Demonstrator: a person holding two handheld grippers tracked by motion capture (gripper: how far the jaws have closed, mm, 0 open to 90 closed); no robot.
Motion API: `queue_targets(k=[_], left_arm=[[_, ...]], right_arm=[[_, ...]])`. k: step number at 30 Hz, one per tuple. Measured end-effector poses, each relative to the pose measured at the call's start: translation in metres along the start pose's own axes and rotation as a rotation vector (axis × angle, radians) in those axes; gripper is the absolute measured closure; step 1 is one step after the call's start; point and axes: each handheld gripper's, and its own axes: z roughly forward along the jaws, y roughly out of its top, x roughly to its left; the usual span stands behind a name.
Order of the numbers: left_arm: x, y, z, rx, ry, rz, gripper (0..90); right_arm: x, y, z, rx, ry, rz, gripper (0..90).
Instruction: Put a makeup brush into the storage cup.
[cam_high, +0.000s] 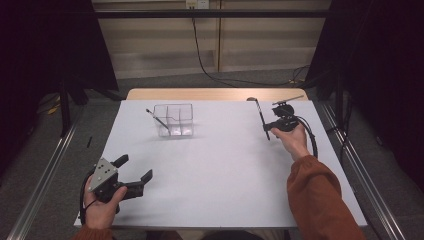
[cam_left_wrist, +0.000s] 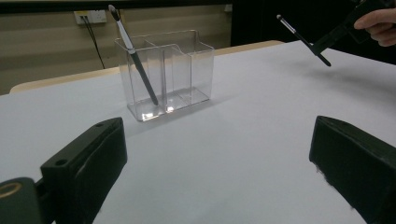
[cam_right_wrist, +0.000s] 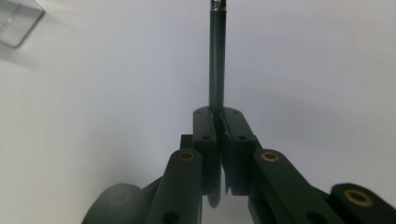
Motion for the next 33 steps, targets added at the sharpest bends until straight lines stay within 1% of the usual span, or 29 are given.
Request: queue_targets(k=[3,4,6,9,16,17,20,23,25,26,28,30,33], left_arm=[[-0.001,0.000,0.000,-0.002,0.000,-0.005,4.1],[0.000,0.000,0.000,0.000,-0.002,0.002,4.1],[-0.001,0.000,0.000,-0.001,-0.003,-0.002,4.1],[0.000,0.000,0.000,-0.001,-0.002,0.005,4.1],[0.000,0.000,0.000,-0.002,-0.002,0.005,4.1],[0.000,0.001,0.000,-0.003,-0.001,0.004,4.1],[0.000,0.001,-0.001,-0.003,-0.001,0.005,4.1],[0.000,0.001,-0.001,-0.004,0.000,0.004,4.1],[0.000,0.001,-0.001,-0.004,0.003,0.001,4.1],[0.001,0.000,-0.001,-0.006,0.000,-0.009,4.1],[0.002,0.000,-0.001,-0.008,0.005,-0.011,4.1],[0.002,0.000,-0.001,-0.014,0.005,-0.019,4.1],[0.001,0.000,-0.001,-0.010,0.006,-0.012,4.1]], right_arm=[[0.000,-0.003,-0.002,-0.038,0.011,-0.005,85.0],[0.000,-0.005,-0.003,-0.048,0.013,-0.003,85.0],[0.000,-0.007,-0.004,-0.080,0.025,-0.004,85.0],[-0.001,-0.011,-0.006,-0.114,0.039,-0.008,85.0],[-0.004,-0.018,-0.012,-0.212,0.085,-0.009,85.0],[-0.004,-0.019,-0.013,-0.227,0.084,-0.007,84.9],[-0.004,-0.021,-0.015,-0.263,0.099,-0.015,85.0],[-0.004,-0.023,-0.018,-0.297,0.116,-0.013,85.0],[-0.004,-0.024,-0.019,-0.312,0.123,-0.019,85.0],[-0.004,-0.025,-0.020,-0.318,0.131,-0.019,85.0],[-0.004,-0.027,-0.020,-0.325,0.125,-0.034,85.0],[-0.004,-0.029,-0.022,-0.338,0.139,-0.039,85.0],[-0.004,-0.031,-0.025,-0.356,0.147,-0.044,85.0]])
